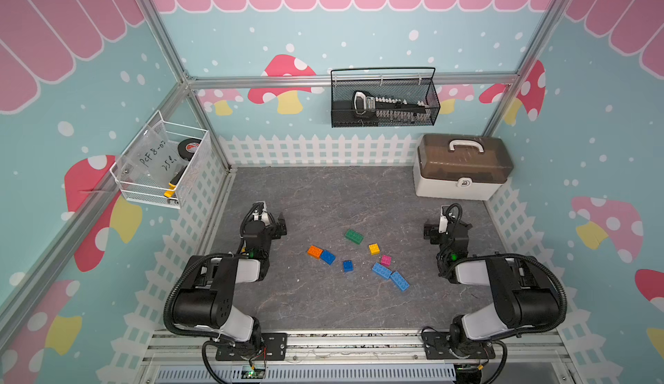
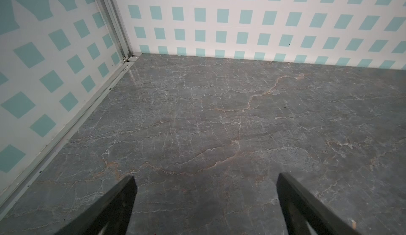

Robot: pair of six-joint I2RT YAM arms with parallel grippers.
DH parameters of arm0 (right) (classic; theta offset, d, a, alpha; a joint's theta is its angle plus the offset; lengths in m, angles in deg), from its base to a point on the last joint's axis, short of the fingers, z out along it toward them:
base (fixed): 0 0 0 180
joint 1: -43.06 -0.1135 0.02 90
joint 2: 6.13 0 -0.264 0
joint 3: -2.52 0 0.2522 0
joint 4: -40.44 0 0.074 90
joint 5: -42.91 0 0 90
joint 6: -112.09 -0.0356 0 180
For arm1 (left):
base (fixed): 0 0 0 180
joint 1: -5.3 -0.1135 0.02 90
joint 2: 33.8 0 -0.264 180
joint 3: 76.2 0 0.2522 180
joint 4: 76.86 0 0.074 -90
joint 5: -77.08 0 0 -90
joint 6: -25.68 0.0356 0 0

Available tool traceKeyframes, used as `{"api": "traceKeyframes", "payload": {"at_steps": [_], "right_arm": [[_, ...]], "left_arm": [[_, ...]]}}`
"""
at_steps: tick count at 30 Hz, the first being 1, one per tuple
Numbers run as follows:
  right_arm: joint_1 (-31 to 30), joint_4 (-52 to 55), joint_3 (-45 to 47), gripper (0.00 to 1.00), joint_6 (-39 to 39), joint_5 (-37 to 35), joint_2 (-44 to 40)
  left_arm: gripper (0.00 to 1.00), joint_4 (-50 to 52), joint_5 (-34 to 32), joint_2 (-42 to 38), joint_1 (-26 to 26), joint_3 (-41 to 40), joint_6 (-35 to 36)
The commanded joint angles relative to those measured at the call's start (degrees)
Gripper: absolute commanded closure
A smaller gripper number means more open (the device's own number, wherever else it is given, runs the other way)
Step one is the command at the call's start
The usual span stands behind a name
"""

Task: Assemble a heart with lego
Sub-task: Pick up the lego brick from the center of the board.

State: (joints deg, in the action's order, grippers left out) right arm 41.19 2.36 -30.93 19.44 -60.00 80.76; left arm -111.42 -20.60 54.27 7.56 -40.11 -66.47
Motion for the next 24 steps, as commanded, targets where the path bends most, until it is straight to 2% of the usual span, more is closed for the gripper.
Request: {"api": "traceKeyframes", "payload": {"at_steps": [1, 16, 18, 20, 21, 22, 24], "right_arm": [[0.2, -1.1, -0.6, 0.00, 0.3, 0.1, 0.4], [0.1, -1.2, -0.5, 0.00, 0.3, 0.0, 0.2], [0.1, -2.7, 0.4, 0.00, -0.1, -0.9, -0.8], [0.0, -0.7, 1.7, 0.00, 0.1, -0.7, -5.8], [-0.1, 4.4, 1.4, 0.00, -0.2, 0.6, -10.1], [-0.1, 9.7, 0.6, 0.00, -0.9, 2.3, -14.0], [-0.1, 21.8, -1.6, 0.00, -1.2, 9.2, -23.3]], "left_arm": [[0.01, -1.2, 0.1, 0.0, -0.3, 0.7, 0.5], [0.01, -1.4, -0.1, -0.1, -0.4, 0.5, 0.5], [0.01, -2.6, -2.1, -0.4, 0.8, -0.2, 1.2], [0.01, -4.1, -5.2, -2.2, 2.7, -1.6, 2.4], [0.01, -3.7, -8.3, -4.2, 3.6, -2.1, 2.7], [0.01, -0.9, -12.0, -6.6, 4.9, -1.8, 2.9], [0.01, 11.0, -18.0, -13.7, 8.1, 1.2, 3.4]]}}
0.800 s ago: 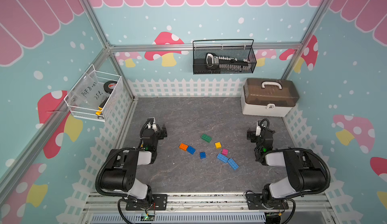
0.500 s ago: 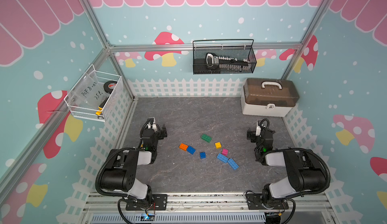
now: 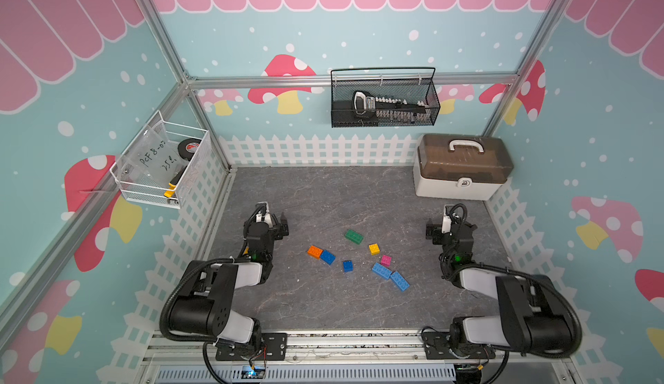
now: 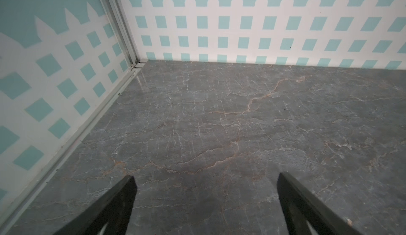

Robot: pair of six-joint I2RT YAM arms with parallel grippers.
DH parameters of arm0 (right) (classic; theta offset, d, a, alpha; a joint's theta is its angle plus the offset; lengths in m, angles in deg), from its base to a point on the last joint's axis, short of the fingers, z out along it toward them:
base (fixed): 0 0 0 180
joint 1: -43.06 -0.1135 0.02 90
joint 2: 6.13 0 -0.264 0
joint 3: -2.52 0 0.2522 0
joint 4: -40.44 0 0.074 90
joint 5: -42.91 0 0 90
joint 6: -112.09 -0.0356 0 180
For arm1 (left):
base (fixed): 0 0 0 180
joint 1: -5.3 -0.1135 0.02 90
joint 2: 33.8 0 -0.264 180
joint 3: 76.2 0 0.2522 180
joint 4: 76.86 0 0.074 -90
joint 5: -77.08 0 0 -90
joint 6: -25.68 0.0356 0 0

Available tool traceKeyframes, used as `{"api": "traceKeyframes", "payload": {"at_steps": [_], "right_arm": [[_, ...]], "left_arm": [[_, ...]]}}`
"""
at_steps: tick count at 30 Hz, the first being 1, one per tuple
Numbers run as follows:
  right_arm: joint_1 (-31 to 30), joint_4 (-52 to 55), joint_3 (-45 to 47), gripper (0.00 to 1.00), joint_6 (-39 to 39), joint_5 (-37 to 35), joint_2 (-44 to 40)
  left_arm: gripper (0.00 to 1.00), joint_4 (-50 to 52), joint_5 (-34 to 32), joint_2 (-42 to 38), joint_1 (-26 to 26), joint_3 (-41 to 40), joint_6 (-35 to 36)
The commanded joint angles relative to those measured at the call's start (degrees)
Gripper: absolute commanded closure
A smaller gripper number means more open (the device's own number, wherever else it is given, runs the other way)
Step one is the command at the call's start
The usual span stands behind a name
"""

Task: Assemble a heart with lego
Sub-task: Pick up the lego brick from the center of the board.

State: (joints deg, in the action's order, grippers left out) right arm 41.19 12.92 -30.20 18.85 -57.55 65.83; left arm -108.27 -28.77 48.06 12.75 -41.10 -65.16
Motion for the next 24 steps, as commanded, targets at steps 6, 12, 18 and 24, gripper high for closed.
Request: {"api": "traceKeyframes", "payload": {"at_steps": [6, 12, 18, 24], "right_arm": [[0.1, 15.7, 0.0, 0.00, -15.2, 9.9, -23.3], [-0.7, 44.6, -18.0, 0.04, -11.9, 29.0, -18.9], [-14.0, 60.2, -32.5, 0.01, -2.1, 26.8, -4.0], [-26.1, 69.8, -46.1, 0.21, 5.3, 20.2, 12.4]], "left_arm": [[0.01, 35.2, 4.3, -24.0, 4.4, 8.5, -18.9], [0.01, 30.8, 20.5, -25.6, 5.9, 4.2, -29.8], [0.02, 38.8, 21.9, -25.6, 10.7, 3.4, -29.2], [0.02, 41.4, 22.3, -26.4, 11.5, 0.2, -27.8]]}}
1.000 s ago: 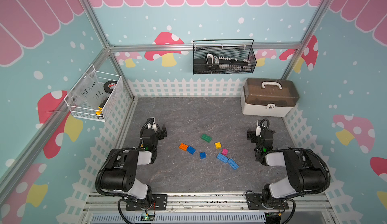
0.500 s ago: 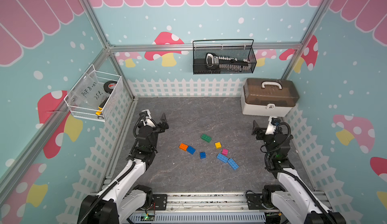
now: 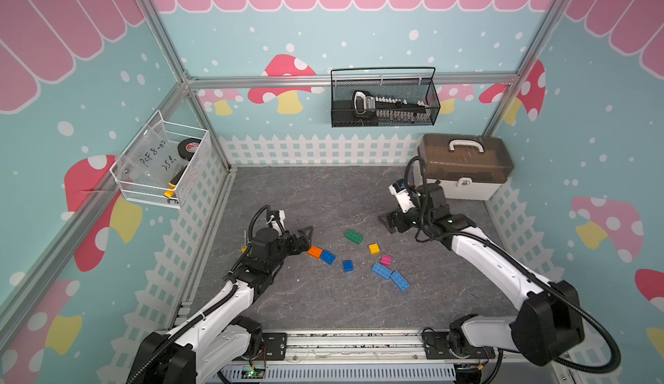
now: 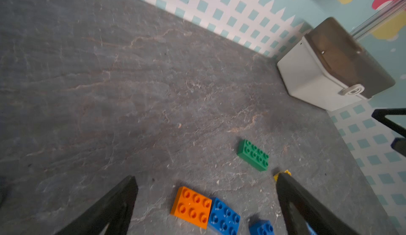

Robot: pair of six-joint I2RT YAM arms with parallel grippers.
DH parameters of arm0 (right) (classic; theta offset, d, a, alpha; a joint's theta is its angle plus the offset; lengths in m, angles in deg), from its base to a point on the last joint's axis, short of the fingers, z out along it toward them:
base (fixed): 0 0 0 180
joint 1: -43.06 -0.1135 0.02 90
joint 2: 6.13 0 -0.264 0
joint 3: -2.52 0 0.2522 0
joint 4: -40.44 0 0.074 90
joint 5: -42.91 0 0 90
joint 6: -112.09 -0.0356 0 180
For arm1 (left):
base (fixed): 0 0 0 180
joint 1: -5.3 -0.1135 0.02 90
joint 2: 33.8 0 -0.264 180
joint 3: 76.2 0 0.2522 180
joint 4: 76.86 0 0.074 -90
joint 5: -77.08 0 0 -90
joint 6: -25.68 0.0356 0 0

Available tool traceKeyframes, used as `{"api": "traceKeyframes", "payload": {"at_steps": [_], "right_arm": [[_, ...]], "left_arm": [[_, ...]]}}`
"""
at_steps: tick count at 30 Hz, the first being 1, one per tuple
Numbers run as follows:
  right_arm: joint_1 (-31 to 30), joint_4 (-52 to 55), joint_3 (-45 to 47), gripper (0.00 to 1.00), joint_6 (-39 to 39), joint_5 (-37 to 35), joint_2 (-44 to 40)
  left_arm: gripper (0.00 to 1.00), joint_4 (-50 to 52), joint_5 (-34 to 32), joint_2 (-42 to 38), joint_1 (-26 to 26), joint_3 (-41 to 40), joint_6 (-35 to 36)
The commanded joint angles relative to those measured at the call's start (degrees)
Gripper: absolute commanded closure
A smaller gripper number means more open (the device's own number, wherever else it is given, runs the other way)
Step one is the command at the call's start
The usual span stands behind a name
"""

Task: Assemble a heart with lego
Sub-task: Pick up the lego brick from the center of the board.

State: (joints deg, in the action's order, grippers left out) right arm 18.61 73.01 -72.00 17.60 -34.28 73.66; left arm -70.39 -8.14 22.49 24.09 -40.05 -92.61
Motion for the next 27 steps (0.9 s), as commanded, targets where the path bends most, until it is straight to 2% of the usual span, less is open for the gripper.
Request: {"api": "traceKeyframes", "payload": {"at_steps": [1, 6, 19, 21, 23, 27], "right_arm": [[-5.1, 10.8, -5.9, 0.24, 7.8, -4.4, 6.7], [-10.6, 14.6, -11.8, 0.35, 11.1, -8.0, 15.6], [-13.1, 15.9, -19.6, 0.35, 11.3, -8.4, 28.0], [-13.2, 16.5, -21.3, 0.37, 11.4, -7.8, 30.3], [-13.3, 17.1, -22.6, 0.45, 11.4, -7.6, 32.0], [-13.5, 17.2, -23.4, 0.47, 11.6, -7.0, 33.7]], "left_arm": [[0.02, 3.5, 2.0, -0.6, 0.4, -1.2, -0.3], [0.02, 5.9, 1.5, -0.5, 0.6, -0.7, 0.9], [0.02, 5.6, 3.1, 3.0, 0.7, 0.5, 1.6], [0.02, 5.8, 3.1, 3.1, 0.6, 0.6, 1.7], [0.02, 5.9, 3.1, 3.2, 0.6, 0.8, 1.8], [0.02, 5.8, 3.7, 4.2, 0.7, 1.1, 1.9]]}}
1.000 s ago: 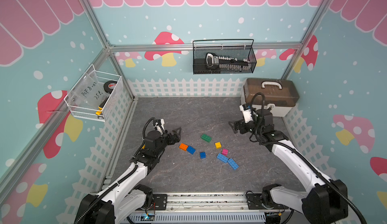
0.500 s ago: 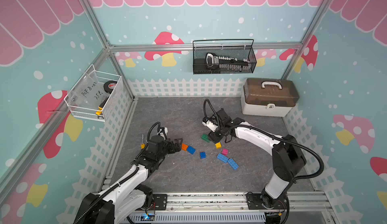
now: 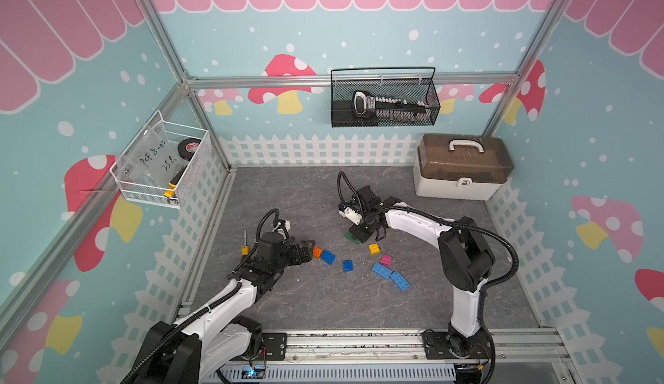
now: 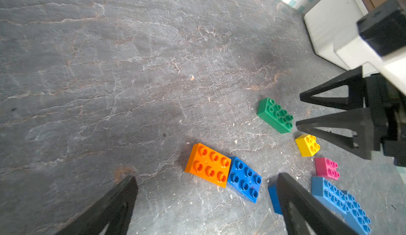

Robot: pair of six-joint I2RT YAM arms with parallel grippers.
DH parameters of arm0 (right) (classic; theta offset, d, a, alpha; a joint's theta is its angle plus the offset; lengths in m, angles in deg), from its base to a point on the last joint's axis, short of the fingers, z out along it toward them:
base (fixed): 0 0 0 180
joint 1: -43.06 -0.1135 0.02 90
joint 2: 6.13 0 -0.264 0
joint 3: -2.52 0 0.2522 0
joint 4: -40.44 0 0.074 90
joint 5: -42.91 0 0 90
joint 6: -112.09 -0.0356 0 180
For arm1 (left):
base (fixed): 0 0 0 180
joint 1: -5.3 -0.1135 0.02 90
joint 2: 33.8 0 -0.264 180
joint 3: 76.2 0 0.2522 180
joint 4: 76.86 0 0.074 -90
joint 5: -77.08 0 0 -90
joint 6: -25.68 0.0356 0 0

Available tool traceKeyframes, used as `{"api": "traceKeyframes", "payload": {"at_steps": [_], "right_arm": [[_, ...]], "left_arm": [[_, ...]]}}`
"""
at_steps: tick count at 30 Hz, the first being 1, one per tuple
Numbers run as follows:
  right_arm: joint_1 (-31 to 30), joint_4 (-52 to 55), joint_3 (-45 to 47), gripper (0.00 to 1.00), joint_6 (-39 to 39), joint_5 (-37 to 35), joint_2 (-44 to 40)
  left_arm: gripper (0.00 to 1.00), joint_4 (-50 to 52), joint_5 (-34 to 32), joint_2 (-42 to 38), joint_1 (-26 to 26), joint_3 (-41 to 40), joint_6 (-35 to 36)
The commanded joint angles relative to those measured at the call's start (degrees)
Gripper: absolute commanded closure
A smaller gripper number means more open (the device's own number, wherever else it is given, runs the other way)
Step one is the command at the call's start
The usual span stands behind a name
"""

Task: Assemble a heart with lego
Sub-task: Pick up the lego brick from the center of the board.

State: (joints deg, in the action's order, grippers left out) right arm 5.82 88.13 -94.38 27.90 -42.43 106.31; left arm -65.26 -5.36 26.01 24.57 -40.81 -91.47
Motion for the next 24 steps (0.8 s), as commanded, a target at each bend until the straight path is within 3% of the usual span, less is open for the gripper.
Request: {"api": "traceKeyframes", "payload": {"at_steps": [1, 18, 24], "right_arm": [[-0.7, 2.1, -0.9, 0.47, 1.3, 1.3, 1.3], [-1.2, 2.4, -4.3, 0.47, 1.1, -0.8, 7.0], [-1.4, 2.6, -5.2, 0.57, 0.9, -0.6, 7.7]], "left_arm": [[0.02, 0.5, 1.1, 1.0, 0.2, 1.9, 0.8], [0.02, 1.6, 1.4, 2.5, 0.6, 3.0, 1.8], [0.02, 1.7, 1.6, 3.2, 0.7, 3.3, 2.0]]}}
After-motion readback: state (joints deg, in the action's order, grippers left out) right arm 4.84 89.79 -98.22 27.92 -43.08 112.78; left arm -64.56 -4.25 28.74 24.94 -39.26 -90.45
